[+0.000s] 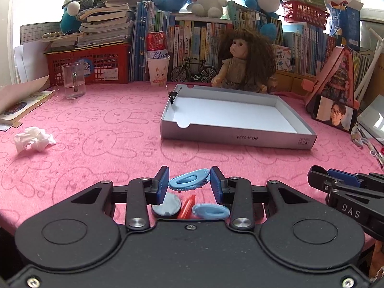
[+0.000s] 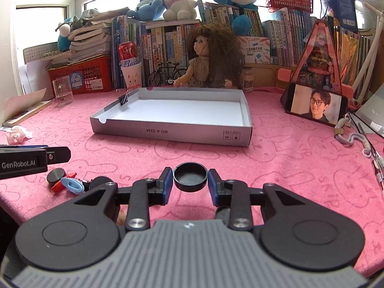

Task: Organize rigid objects
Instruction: 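Carry the blue clip and black lid over the white tray with both grippers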

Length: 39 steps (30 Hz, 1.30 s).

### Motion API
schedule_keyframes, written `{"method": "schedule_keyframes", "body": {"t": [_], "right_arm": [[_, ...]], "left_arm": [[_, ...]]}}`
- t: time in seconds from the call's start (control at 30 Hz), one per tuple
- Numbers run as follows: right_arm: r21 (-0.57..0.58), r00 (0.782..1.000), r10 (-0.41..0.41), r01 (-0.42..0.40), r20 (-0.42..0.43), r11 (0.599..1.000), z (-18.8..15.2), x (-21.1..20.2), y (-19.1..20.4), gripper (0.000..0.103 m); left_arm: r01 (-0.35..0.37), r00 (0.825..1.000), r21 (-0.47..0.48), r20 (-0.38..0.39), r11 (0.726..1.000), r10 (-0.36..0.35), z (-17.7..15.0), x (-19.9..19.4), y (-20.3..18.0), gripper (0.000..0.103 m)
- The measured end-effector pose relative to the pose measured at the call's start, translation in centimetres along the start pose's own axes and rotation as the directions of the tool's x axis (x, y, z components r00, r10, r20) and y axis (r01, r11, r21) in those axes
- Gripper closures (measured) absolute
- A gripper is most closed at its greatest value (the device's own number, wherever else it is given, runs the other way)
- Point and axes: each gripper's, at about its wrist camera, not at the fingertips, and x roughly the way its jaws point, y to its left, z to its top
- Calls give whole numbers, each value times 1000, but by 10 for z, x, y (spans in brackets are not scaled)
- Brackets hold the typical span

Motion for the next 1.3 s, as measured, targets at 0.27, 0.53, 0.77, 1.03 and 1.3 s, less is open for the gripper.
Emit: {"method": "schedule_keyframes", "body": {"t": [0.27,0.53,0.77,1.03,1.3], "right_arm": [[33,1000,8,-8,13,999,22,10,-12,65],[75,1000,21,-21,2,997,41,31,-23,65],[72,1000,24,-23,-3,997,57,49,-25,65],[120,999,33,-30,-20,992,79,76,-36,65],[136,1000,25,-22,-17,990,94,109,-45,65]], "left_arm": [[32,999,-34,8,999,-31,28,17,8,68],[78,997,-59,-20,995,-80,52,40,13,68],[100,994,-34,-33,994,-101,66,61,2,68],[118,992,-41,-27,992,-119,93,98,-7,68],[104,993,-21,-48,994,-105,112,146,-20,68]]}}
